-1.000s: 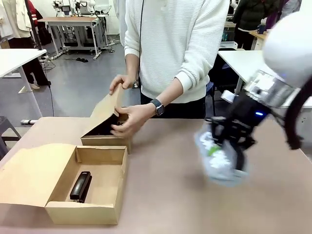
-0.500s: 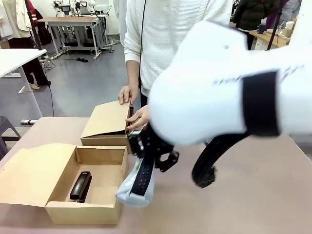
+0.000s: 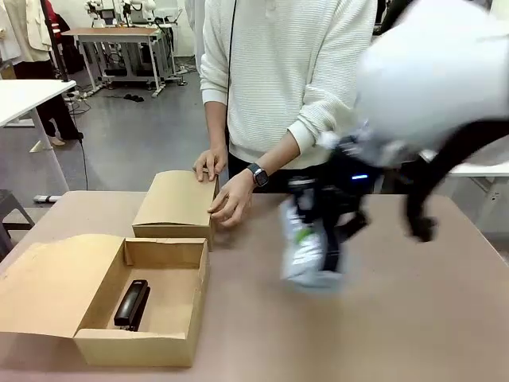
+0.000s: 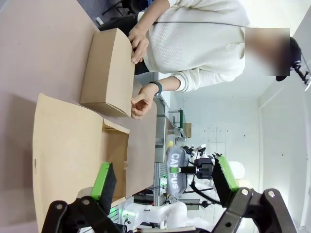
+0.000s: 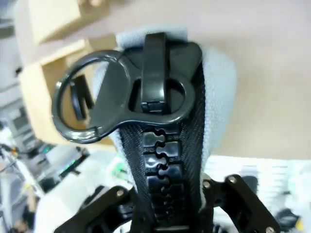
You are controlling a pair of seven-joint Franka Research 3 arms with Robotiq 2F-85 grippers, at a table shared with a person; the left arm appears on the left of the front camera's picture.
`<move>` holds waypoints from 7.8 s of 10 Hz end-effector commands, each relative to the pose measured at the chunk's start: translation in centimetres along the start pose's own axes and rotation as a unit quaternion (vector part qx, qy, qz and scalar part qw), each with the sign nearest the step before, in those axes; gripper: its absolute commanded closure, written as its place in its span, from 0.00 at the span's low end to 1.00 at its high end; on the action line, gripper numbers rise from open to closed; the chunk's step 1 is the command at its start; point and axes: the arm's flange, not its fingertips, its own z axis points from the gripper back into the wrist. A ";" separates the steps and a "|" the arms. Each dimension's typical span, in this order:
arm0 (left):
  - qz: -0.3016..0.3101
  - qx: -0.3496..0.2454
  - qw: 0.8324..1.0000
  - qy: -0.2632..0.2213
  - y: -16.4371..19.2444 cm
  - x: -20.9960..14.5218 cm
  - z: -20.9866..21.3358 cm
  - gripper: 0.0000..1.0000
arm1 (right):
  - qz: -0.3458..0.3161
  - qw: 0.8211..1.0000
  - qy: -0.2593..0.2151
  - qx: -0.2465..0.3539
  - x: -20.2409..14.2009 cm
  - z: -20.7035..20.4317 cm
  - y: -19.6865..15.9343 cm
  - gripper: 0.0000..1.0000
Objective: Place items inside the box.
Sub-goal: Pick up a Pencil pouch or Stapler and place it inside the Mailer Box closest to the robot.
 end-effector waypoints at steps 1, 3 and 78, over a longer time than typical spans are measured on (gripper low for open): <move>-0.009 -0.009 1.000 -0.001 -0.1 0.0 0.1 0.00 | 0.067 0.995 0.048 0.050 -1.0 4.2 -10.2 0.90; -0.009 -0.009 1.000 -0.001 -0.1 0.0 0.1 0.00 | 0.055 0.994 0.045 0.084 -1.8 4.7 -14.7 0.90; -0.009 -0.009 1.000 -0.001 -0.1 0.0 0.1 0.00 | 0.018 0.840 0.059 0.539 2.1 9.8 -30.3 0.00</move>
